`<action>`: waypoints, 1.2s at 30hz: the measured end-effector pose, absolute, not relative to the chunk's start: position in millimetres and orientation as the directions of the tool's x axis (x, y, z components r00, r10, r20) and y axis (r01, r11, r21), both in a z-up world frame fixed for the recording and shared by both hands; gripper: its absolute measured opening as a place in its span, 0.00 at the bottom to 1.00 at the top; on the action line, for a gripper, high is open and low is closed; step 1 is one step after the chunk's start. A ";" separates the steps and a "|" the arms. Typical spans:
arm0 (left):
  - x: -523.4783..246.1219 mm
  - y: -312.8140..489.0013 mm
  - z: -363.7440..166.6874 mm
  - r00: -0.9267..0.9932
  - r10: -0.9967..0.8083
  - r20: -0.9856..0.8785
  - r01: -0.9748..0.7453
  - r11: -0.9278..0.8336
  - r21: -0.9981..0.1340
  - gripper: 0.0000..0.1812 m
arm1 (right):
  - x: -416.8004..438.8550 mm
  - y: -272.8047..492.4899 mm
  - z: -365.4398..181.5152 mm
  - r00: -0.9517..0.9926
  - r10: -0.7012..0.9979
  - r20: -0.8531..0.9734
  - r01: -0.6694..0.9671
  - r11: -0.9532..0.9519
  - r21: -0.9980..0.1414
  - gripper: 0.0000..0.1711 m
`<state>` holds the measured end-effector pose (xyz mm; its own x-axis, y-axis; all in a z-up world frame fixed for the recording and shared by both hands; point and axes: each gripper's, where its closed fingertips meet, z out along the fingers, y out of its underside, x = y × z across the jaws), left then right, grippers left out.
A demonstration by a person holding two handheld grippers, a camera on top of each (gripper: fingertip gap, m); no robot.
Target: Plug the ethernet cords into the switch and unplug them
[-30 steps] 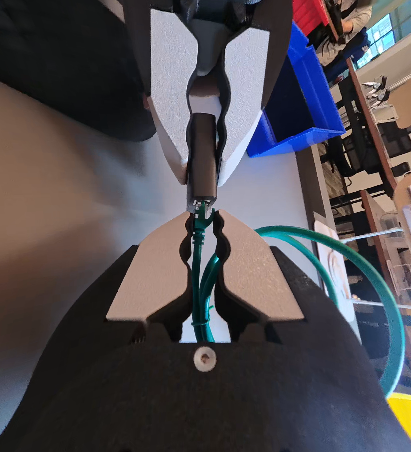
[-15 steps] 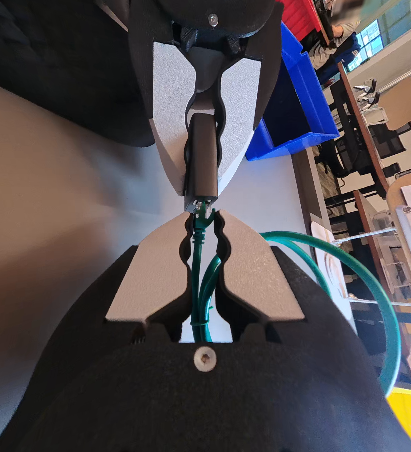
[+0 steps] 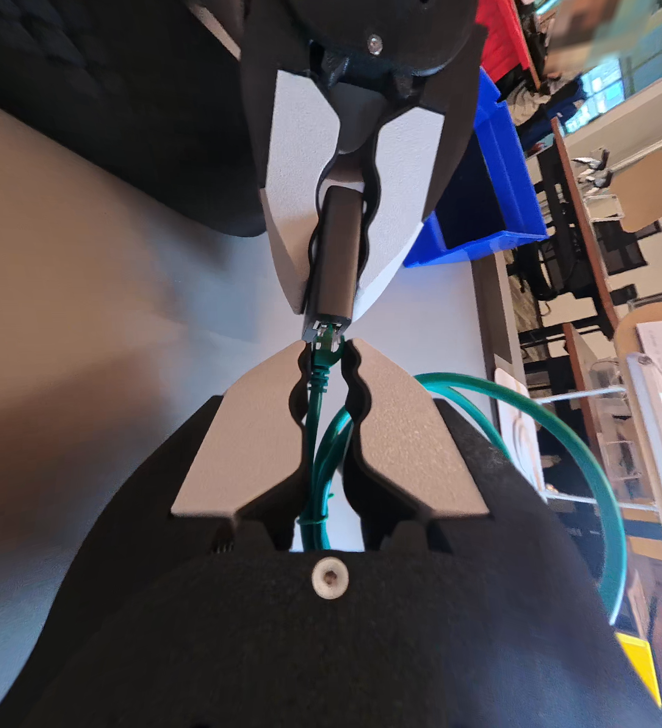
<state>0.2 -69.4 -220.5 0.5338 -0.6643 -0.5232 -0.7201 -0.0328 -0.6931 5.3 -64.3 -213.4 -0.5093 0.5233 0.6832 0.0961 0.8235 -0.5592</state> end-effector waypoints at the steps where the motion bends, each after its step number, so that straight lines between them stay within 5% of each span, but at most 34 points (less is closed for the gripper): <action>1: 1.4 -70.6 -222.5 0.516 -0.673 -0.530 -0.734 -0.028 -0.679 0.12 | 7.4 -66.7 -215.2 -0.532 0.505 0.680 0.091 0.832 -0.547 0.08; 9: 20.3 -78.7 -240.0 0.397 -0.765 -0.506 -0.781 0.008 -0.624 0.12 | 31.1 -75.9 -233.6 -0.717 0.192 0.670 0.004 0.962 -0.272 0.09; 19: 2.1 -80.1 -232.8 0.472 -0.748 -0.466 -0.761 -0.080 -0.643 0.12 | 96.2 -73.4 -238.6 -0.861 0.063 0.504 -0.018 0.988 -0.154 0.08; 24: -19.4 -80.0 -189.2 0.611 -0.635 -0.472 -0.644 -0.052 -0.763 0.12 | 95.4 1.7 -168.1 -0.673 0.369 0.641 0.254 0.929 -0.268 0.08; 28: -22.4 -69.9 -185.5 0.630 -0.590 -0.504 -0.656 -0.058 -0.752 0.12 | 78.6 82.1 -112.5 -0.531 0.500 0.684 0.398 0.860 -0.320 0.09; 33: -21.6 -71.4 -211.0 0.628 -0.610 -0.484 -0.671 -0.108 -0.734 0.12 | 42.1 165.6 -142.3 -0.429 0.746 0.510 0.581 0.660 -0.476 0.09; 36: -26.4 -72.5 -216.5 0.641 -0.608 -0.469 -0.660 -0.125 -0.741 0.12 | 27.5 206.6 -183.4 -0.330 0.838 0.434 0.707 0.524 -0.475 0.15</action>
<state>-26.4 -72.5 -216.5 0.6410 -0.6078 -0.4688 -0.6603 -0.1251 -0.7405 27.5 206.6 -183.4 -0.3304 0.8383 0.4337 0.7066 0.5243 -0.4752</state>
